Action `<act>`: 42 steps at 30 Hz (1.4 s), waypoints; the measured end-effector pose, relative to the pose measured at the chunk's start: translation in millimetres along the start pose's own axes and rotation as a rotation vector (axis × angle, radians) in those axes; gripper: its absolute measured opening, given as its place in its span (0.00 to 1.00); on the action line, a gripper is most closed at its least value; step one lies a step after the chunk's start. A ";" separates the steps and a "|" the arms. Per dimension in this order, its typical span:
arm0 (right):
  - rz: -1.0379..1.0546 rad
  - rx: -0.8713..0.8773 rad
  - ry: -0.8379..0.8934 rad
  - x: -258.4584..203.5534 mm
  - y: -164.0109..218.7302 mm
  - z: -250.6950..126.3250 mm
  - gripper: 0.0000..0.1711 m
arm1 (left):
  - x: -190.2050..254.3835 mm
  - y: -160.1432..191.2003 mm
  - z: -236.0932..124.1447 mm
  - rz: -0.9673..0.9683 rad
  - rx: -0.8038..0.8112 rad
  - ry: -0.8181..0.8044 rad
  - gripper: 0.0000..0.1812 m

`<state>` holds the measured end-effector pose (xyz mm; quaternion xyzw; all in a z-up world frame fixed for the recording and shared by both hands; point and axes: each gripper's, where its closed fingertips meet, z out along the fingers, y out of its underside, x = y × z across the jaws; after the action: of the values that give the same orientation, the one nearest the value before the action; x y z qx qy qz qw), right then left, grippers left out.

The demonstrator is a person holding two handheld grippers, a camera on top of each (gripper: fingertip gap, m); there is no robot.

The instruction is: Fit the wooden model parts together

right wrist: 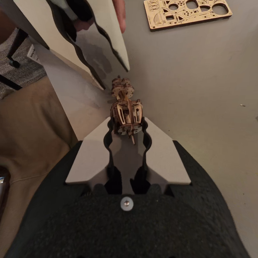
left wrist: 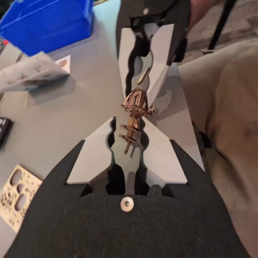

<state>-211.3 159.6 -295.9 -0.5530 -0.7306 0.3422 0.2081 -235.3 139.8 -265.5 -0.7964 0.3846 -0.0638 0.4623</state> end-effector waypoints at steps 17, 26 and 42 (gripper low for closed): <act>-0.021 -0.014 -0.014 -2.2 3.5 2.5 0.23 | 14.2 17.2 32.4 0.046 -0.265 0.284 0.07; -0.048 -0.032 -0.019 -2.8 4.1 1.7 0.23 | 12.4 16.4 27.3 0.035 -0.230 0.286 0.00; -0.051 -0.039 -0.024 -2.4 5.1 1.0 0.23 | 13.4 17.0 26.7 0.055 -0.242 0.302 0.00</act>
<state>-207.9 157.8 -300.2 -0.5339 -0.7536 0.3289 0.1971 -223.2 144.4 -297.3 -0.8168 0.4761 -0.1234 0.3015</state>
